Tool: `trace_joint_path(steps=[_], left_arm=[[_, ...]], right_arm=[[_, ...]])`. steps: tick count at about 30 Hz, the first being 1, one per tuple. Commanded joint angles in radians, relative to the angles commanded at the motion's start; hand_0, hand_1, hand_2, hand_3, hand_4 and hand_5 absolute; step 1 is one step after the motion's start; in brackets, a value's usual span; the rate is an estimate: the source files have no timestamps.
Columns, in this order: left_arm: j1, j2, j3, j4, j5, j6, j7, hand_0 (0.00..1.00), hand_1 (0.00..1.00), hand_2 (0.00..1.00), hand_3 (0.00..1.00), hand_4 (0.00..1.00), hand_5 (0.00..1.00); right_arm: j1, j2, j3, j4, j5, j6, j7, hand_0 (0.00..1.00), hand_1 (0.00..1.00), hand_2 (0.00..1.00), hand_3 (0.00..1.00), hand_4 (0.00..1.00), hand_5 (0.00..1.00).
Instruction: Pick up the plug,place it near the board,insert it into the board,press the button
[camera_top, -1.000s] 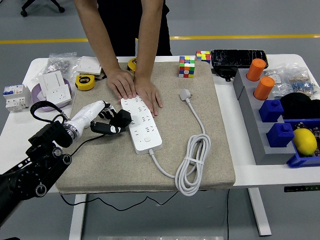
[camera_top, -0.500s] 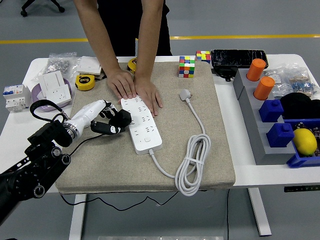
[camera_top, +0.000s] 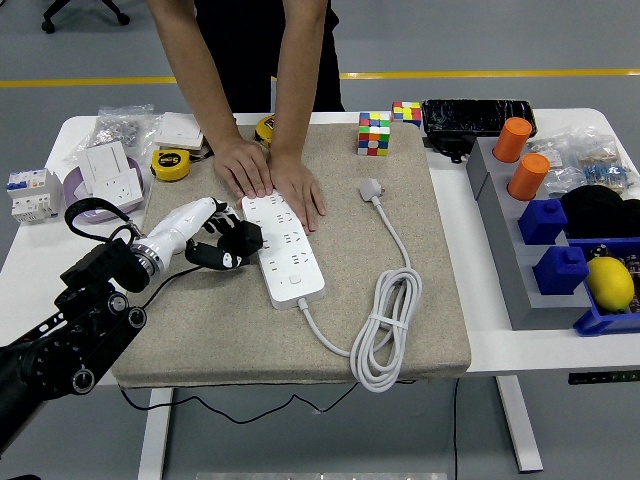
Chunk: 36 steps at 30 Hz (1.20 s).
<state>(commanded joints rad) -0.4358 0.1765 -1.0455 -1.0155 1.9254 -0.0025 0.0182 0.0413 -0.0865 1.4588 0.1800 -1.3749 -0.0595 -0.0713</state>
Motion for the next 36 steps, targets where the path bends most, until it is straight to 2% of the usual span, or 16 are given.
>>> trace_joint_path(steps=[27,28,33,34,36], left_arm=[[0.003,-0.005,0.005,0.002,-0.004,-0.005,-0.001,0.578,0.629,0.514,0.524,0.719,0.062],[0.003,-0.004,0.006,0.002,-0.006,-0.008,-0.001,0.637,0.72,0.691,0.567,0.929,0.152],[0.004,-0.002,0.005,0.004,-0.018,-0.017,-0.002,0.637,0.72,0.691,0.567,0.929,0.152],[0.004,-0.002,0.004,0.004,-0.019,-0.018,-0.002,0.747,0.836,0.792,0.702,0.998,0.205],[0.003,-0.001,0.001,0.004,-0.021,-0.021,-0.003,0.747,0.836,0.792,0.702,0.998,0.205]], right_arm=[[-0.004,-0.001,-0.004,0.0,-0.001,0.002,0.0,0.796,0.704,0.712,0.752,0.998,0.998],[-0.004,-0.001,-0.003,0.0,-0.002,0.002,0.0,0.795,0.704,0.712,0.753,0.998,0.998],[-0.003,-0.001,-0.004,0.0,0.0,0.002,0.001,0.795,0.704,0.712,0.753,0.998,0.998],[-0.003,-0.001,-0.004,0.0,0.0,0.002,0.002,0.796,0.704,0.713,0.753,0.998,0.998],[-0.003,-0.001,-0.003,0.0,0.0,0.002,0.002,0.796,0.704,0.713,0.753,0.998,0.998]])
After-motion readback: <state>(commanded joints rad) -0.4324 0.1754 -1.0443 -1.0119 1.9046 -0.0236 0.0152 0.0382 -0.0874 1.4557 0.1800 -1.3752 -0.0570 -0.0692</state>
